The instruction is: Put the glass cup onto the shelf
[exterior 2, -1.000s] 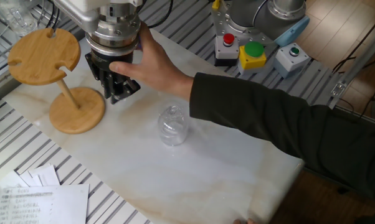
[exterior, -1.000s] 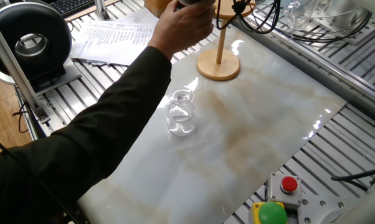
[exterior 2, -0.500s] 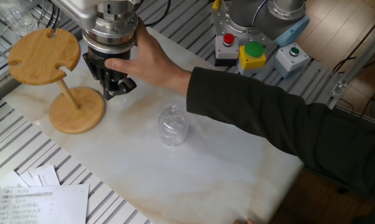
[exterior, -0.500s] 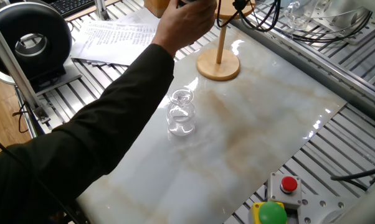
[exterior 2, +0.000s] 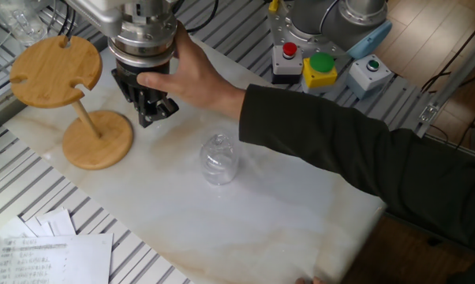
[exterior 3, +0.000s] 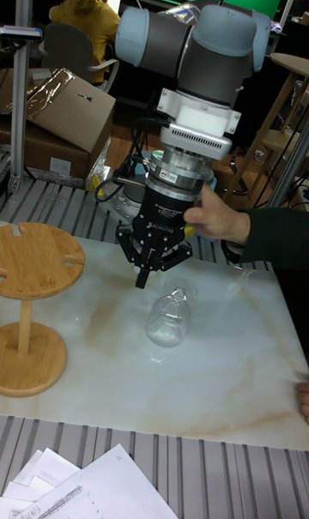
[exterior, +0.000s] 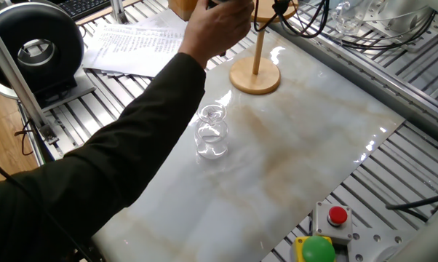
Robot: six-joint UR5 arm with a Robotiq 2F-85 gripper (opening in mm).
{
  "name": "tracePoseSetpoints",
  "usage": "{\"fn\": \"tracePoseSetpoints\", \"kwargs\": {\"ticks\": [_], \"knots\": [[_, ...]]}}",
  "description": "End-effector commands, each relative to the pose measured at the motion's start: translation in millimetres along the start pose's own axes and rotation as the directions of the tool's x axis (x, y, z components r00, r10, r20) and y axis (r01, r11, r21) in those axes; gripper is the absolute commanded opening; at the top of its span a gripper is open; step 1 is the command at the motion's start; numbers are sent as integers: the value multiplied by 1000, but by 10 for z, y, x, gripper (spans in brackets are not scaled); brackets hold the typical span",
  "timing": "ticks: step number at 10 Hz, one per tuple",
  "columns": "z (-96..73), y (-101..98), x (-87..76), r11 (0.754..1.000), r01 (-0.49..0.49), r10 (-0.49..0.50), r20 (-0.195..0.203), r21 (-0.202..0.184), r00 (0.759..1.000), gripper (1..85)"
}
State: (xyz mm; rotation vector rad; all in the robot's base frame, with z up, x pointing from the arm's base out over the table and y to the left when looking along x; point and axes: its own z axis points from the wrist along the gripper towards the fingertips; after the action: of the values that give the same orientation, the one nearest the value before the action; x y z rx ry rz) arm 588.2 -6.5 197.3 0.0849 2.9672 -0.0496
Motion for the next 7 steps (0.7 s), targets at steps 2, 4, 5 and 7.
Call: {"fn": "tracePoseSetpoints", "kwargs": {"ticks": [2,4,5,7], "knots": [[-47,91,83,999,-18,16,-34,-44,999,13],[-65,108,124,999,-25,23,-46,-39,999,13],[-77,115,152,999,-26,24,-54,-47,998,13],[-99,194,190,996,-41,36,-70,-76,997,13]]}}
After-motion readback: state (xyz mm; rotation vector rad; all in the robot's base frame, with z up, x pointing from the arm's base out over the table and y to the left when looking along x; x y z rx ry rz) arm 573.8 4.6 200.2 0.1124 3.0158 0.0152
